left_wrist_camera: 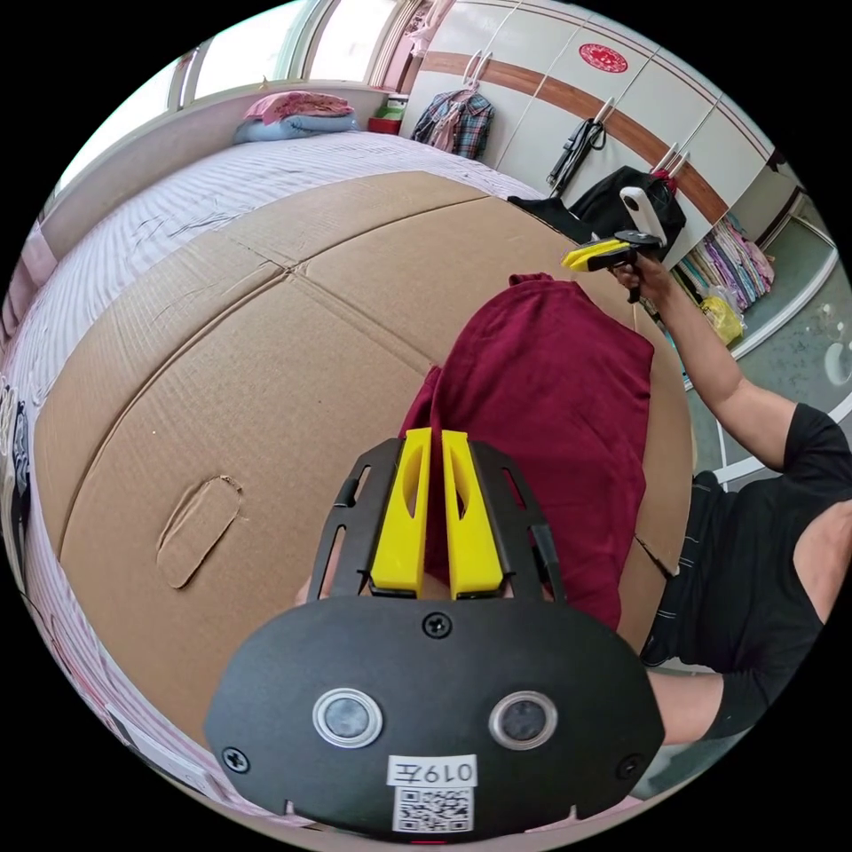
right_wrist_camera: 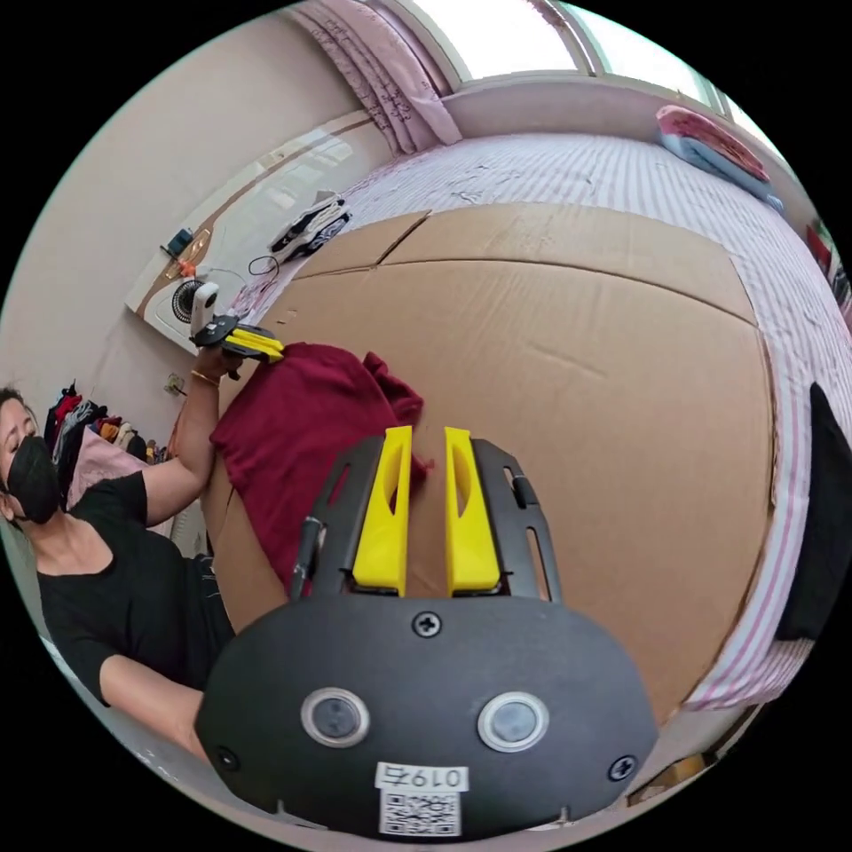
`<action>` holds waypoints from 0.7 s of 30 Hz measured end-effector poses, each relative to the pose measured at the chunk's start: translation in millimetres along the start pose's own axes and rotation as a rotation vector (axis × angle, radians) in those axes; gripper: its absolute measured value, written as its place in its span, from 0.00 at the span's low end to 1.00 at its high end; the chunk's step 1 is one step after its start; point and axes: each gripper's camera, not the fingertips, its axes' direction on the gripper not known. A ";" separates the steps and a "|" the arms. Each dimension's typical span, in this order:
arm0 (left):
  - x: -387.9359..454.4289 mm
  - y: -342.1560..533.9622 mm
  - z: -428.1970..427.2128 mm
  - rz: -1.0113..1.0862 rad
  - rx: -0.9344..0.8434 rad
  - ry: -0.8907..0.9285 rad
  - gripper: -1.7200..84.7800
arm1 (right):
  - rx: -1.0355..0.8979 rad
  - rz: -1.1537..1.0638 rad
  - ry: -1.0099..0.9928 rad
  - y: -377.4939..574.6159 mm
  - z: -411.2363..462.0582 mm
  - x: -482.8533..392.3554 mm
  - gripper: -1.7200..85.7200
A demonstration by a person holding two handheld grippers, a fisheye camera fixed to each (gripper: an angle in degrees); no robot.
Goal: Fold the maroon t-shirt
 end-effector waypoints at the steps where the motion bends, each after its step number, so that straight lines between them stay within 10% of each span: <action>1: -0.2 0.4 0.1 0.000 0.000 0.001 0.05 | 0.013 0.035 -0.035 13.6 -8.4 8.1 0.09; 21: -6.5 22.1 -2.1 -0.011 0.010 0.016 0.04 | 0.098 0.082 -0.136 67.8 -86.0 -0.5 0.05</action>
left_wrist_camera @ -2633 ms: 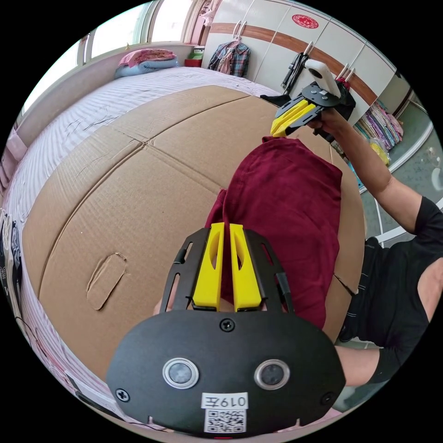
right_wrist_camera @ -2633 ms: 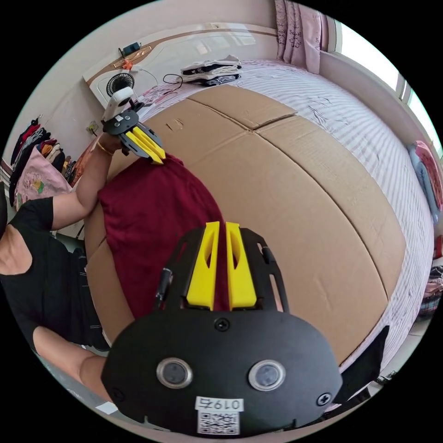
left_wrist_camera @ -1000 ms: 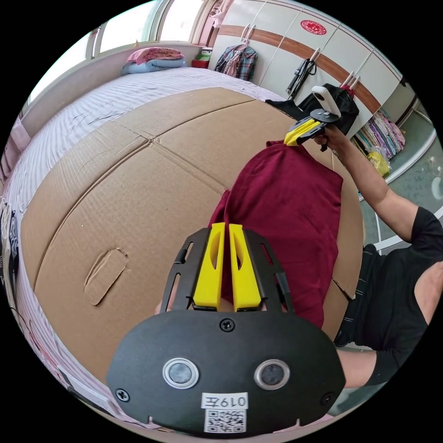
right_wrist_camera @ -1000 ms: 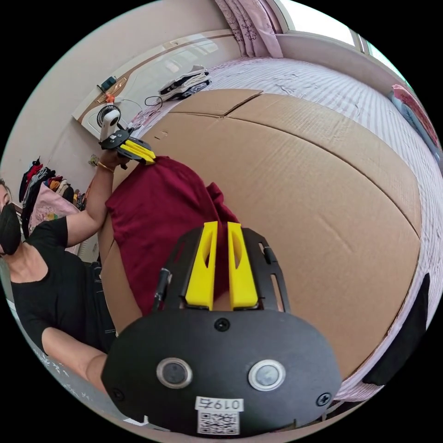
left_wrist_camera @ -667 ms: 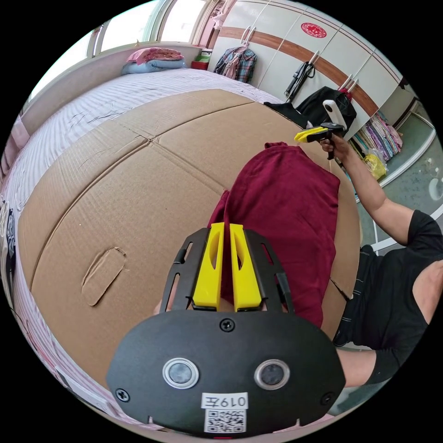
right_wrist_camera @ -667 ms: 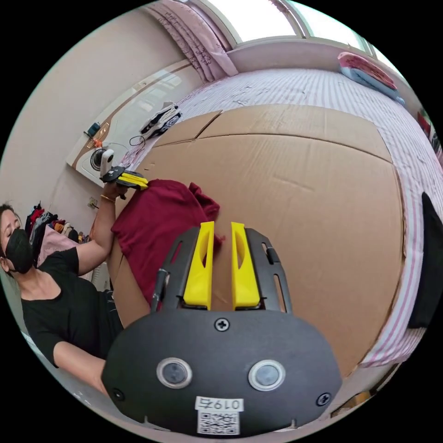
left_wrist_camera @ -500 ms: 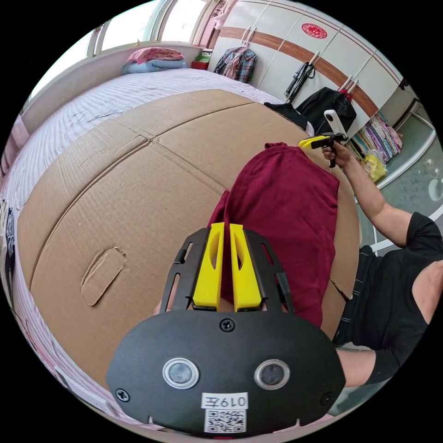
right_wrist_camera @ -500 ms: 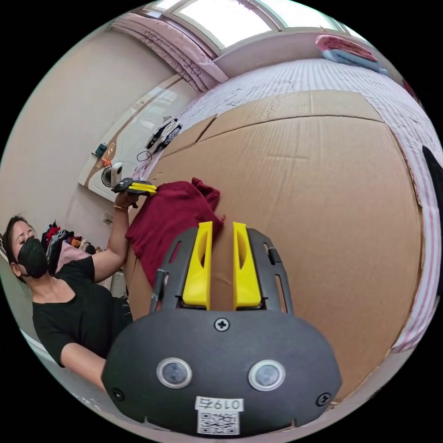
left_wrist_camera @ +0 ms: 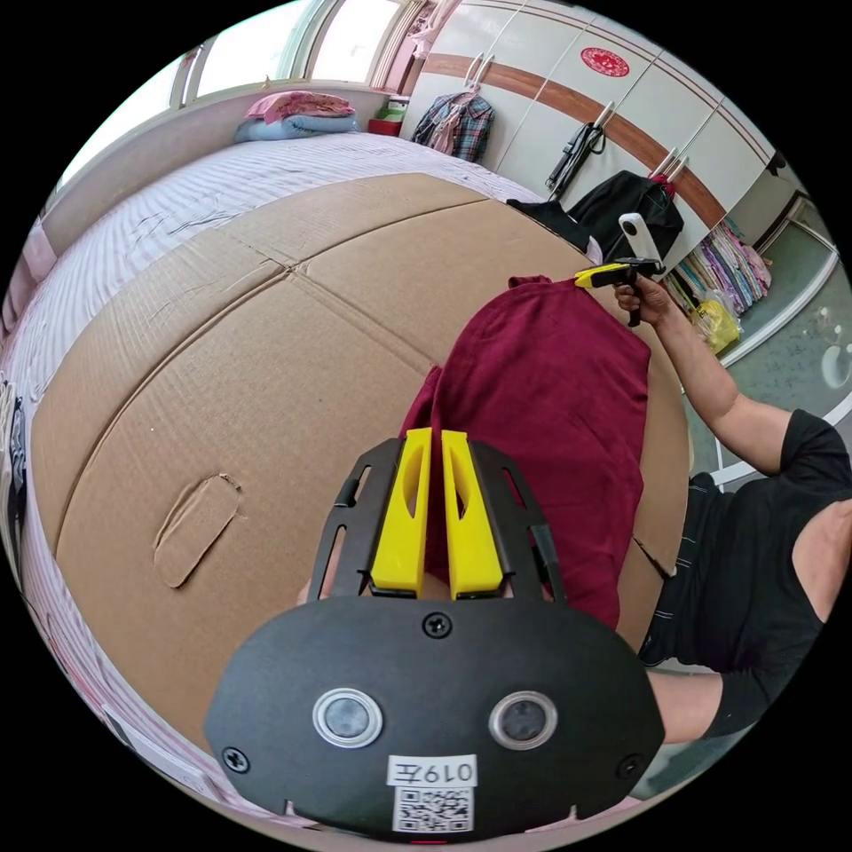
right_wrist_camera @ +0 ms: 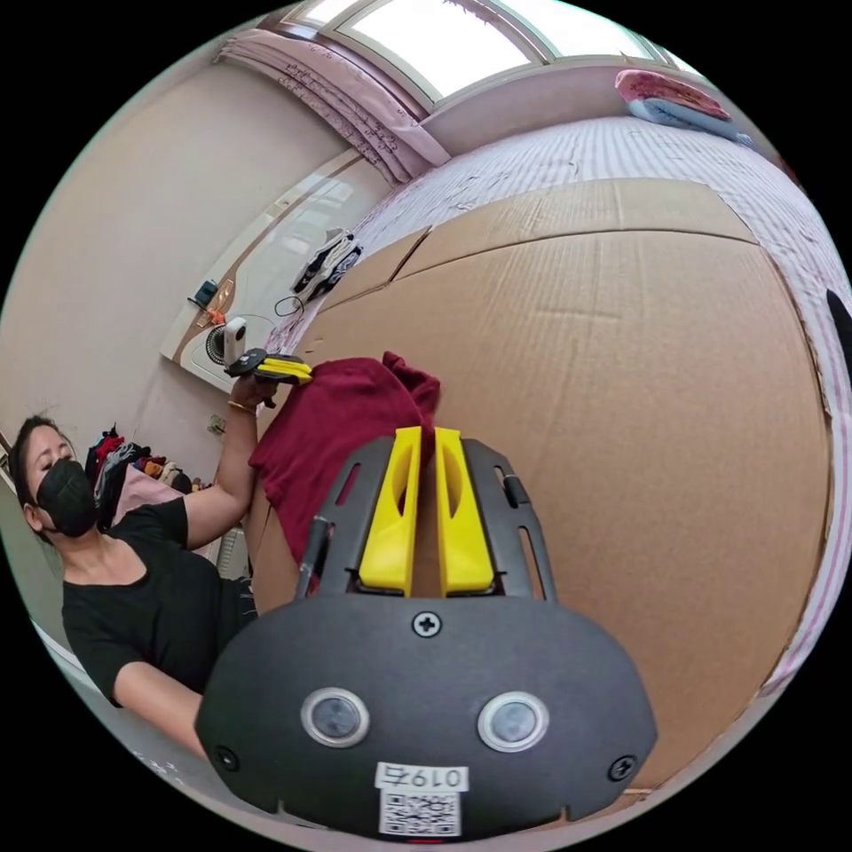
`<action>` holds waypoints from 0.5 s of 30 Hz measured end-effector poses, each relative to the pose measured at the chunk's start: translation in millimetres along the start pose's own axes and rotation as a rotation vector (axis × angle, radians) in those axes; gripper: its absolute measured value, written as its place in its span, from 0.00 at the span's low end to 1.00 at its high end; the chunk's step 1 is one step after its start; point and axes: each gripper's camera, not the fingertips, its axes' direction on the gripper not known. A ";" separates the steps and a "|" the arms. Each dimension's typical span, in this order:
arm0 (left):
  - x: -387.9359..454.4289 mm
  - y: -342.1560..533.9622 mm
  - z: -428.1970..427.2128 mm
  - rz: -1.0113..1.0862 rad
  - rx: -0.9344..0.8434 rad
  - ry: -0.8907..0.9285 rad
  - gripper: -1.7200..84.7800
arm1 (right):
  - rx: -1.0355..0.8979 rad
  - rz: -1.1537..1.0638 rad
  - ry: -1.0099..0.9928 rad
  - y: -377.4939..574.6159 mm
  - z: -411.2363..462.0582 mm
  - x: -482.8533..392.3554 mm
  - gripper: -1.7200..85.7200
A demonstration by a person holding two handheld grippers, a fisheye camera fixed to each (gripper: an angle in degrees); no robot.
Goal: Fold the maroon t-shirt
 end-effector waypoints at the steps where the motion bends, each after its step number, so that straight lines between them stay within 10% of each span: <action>1: -0.6 0.7 -0.2 -0.002 0.000 0.002 0.04 | 0.011 0.000 0.009 2.3 -4.3 -1.8 0.05; 15: -25.1 40.5 -33.7 -0.088 0.124 0.047 0.03 | -0.055 0.056 0.027 26.4 -10.6 -19.0 0.04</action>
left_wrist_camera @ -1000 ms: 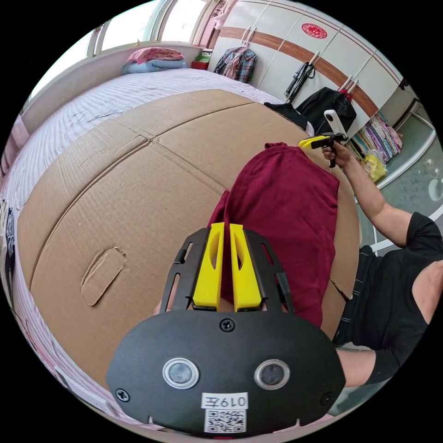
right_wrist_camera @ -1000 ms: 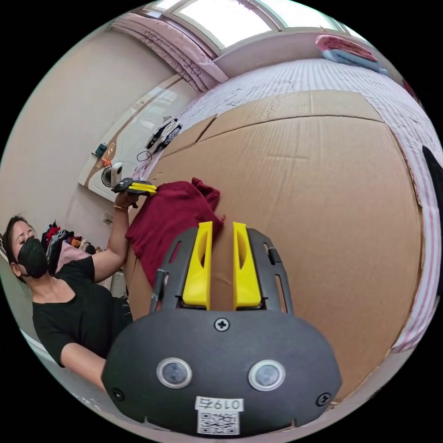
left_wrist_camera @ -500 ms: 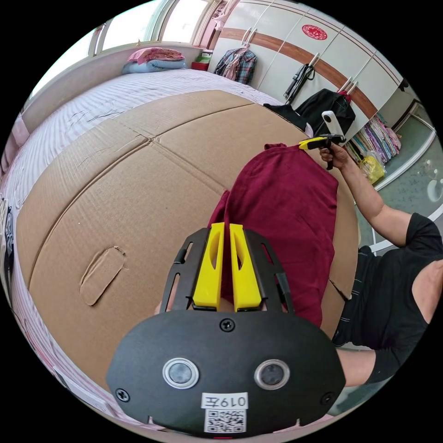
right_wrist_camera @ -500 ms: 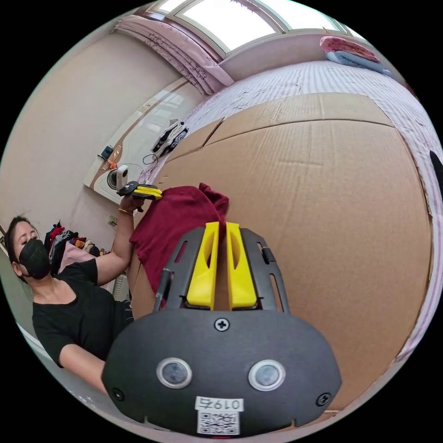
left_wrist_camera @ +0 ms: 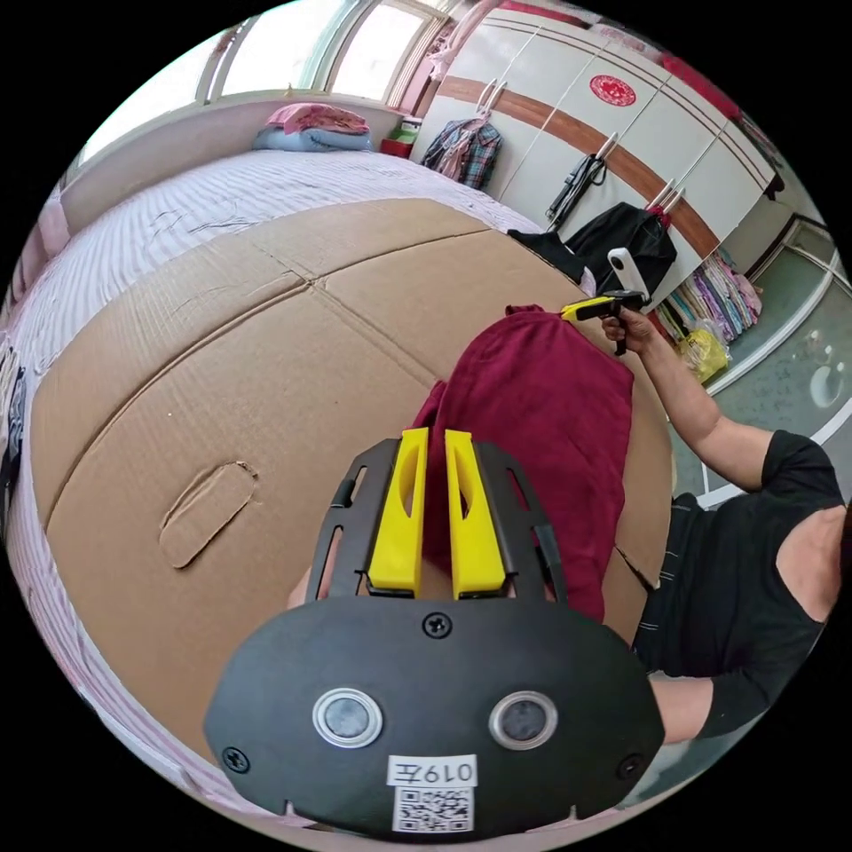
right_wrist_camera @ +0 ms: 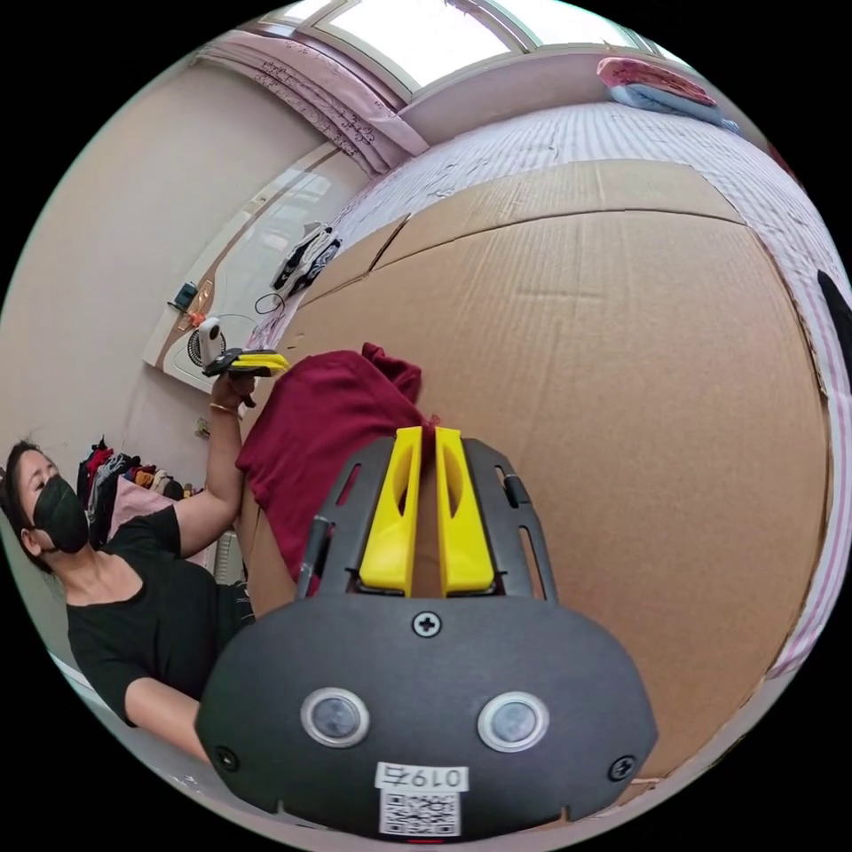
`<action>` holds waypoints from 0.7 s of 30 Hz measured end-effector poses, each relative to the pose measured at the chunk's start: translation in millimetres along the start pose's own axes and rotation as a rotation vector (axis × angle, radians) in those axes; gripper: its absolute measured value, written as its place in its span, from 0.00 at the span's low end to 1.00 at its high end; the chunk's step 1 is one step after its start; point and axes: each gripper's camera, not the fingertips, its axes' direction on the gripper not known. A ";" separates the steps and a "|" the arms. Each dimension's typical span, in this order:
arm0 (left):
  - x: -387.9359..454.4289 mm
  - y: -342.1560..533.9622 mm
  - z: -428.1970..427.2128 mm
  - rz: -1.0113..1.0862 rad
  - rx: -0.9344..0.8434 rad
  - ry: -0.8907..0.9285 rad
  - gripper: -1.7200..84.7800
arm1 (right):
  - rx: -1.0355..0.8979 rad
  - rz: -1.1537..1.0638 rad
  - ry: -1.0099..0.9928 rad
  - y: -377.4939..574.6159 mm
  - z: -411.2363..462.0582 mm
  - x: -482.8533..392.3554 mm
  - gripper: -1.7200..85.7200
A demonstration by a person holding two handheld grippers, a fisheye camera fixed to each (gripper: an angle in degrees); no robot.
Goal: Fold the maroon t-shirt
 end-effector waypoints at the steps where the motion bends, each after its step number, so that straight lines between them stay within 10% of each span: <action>1: -3.6 2.7 -3.8 -0.019 0.017 0.000 0.03 | 0.000 0.002 0.002 2.4 -0.6 -2.4 0.03; 21: -16.8 135.5 -35.6 -0.500 0.076 0.079 0.08 | 0.019 -0.042 0.176 49.7 5.1 -75.6 0.08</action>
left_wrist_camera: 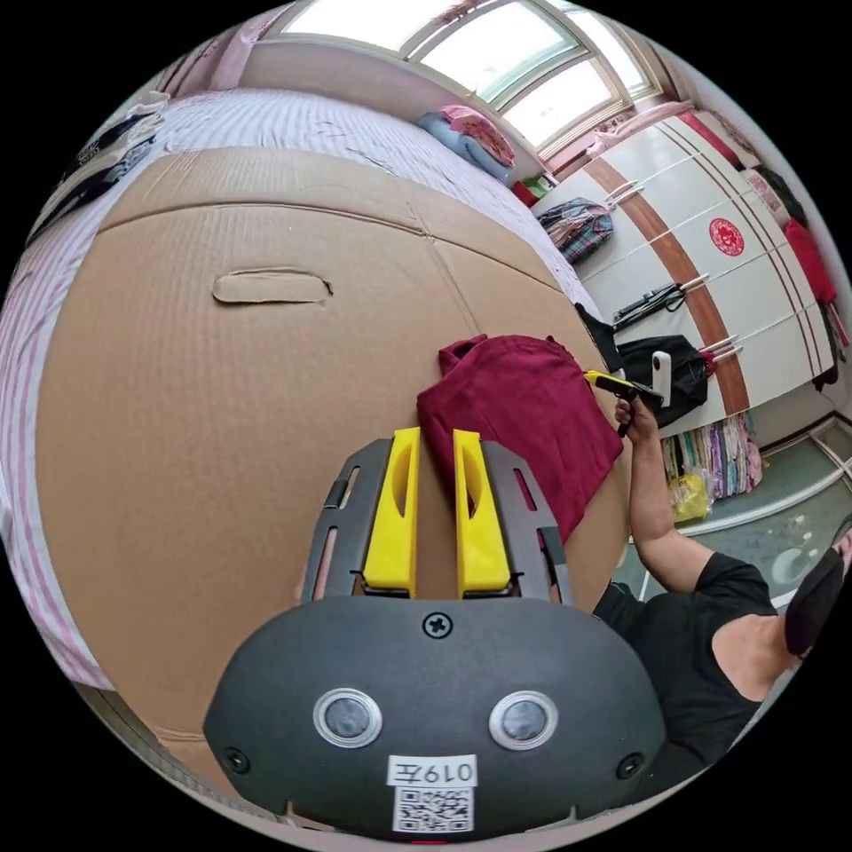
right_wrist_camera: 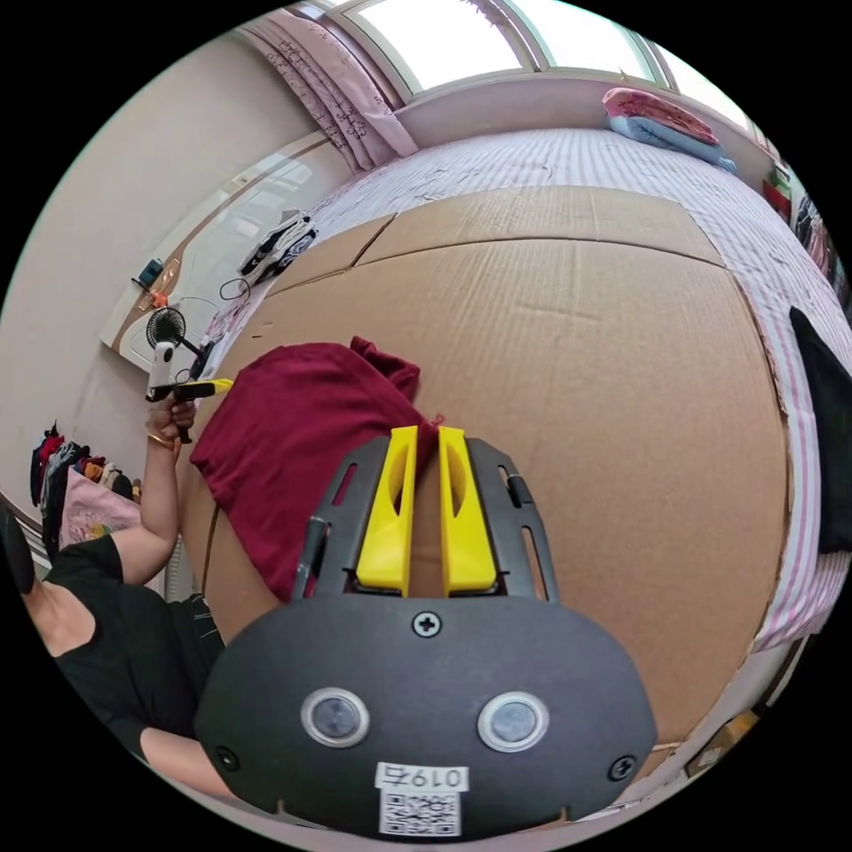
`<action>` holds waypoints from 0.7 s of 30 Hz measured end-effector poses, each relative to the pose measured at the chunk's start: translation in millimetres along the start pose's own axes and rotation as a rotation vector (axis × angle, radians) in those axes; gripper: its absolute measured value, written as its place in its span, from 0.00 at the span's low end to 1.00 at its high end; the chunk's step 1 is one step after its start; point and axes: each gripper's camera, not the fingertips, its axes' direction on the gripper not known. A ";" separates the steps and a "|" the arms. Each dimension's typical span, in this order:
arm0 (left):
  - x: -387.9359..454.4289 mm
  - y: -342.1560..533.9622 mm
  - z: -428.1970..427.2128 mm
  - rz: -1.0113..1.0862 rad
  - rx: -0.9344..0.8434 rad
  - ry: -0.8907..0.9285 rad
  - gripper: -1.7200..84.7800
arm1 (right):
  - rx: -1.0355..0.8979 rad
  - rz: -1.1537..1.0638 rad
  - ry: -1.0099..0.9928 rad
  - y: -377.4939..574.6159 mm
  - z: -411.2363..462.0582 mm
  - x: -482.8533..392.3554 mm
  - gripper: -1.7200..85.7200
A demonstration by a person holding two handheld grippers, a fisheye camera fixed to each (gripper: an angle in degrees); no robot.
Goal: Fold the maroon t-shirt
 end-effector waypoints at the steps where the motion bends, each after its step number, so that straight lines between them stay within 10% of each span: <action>1: -3.0 0.7 0.6 -0.017 0.002 0.015 0.08 | 0.001 0.007 -0.015 2.7 -0.9 0.8 0.08; 21: -18.4 42.7 -11.2 -0.111 0.068 0.038 0.04 | -0.001 0.040 -0.103 50.9 -21.6 -5.9 0.05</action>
